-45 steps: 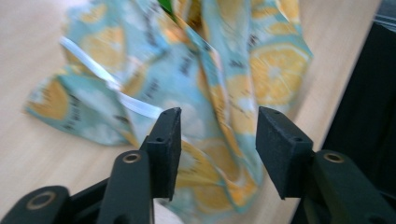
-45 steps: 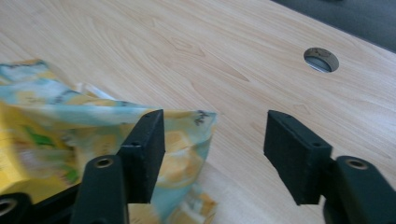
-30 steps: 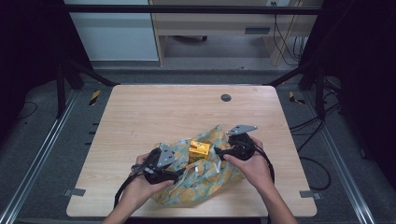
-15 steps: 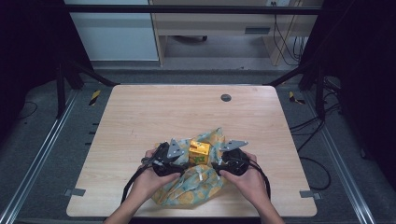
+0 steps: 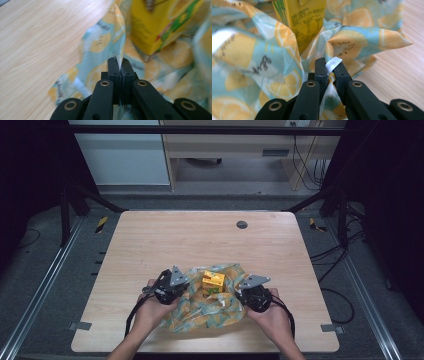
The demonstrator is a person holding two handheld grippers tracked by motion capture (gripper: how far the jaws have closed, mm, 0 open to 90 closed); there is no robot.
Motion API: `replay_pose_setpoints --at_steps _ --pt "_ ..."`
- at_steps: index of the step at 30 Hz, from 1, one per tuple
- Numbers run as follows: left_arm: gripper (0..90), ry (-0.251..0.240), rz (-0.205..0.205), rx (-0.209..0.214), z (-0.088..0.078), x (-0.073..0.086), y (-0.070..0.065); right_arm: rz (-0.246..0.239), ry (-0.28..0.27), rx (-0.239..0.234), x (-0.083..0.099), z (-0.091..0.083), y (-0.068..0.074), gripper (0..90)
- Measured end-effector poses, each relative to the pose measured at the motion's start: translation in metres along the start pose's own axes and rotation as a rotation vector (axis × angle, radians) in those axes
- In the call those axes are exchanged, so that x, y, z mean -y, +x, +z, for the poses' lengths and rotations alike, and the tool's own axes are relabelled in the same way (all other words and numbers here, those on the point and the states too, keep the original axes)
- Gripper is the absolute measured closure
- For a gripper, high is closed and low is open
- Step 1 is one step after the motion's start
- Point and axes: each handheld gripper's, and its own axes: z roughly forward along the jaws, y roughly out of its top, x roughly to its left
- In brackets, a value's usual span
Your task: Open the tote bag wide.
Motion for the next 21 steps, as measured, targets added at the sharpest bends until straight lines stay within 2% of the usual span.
replay_pose_setpoints --at_steps 3,8,11,14,17,21 --pt "89.2 0.0 -0.014 0.001 0.0 0.004 0.006 -0.002 -0.001 0.001 0.007 -0.007 -0.004 84.9" --pt "89.1 0.006 -0.018 -0.005 0.005 0.005 0.014 -0.013 0.021 0.012 0.014 -0.007 -0.009 85.5" --pt "89.2 0.027 -0.011 -0.011 0.01 0.005 0.019 -0.01 0.031 0.013 0.02 -0.007 -0.014 86.0" --pt "89.5 0.036 -0.029 -0.021 0.014 0.008 0.027 0.004 0.032 0.012 0.027 -0.01 -0.019 86.5" --pt "89.6 0.038 -0.032 -0.023 0.014 0.008 0.029 0.005 0.03 0.01 0.029 -0.012 -0.022 86.7" --pt "89.9 0.035 -0.038 -0.024 0.015 0.009 0.031 0.007 0.033 0.037 0.031 -0.015 -0.028 87.3"
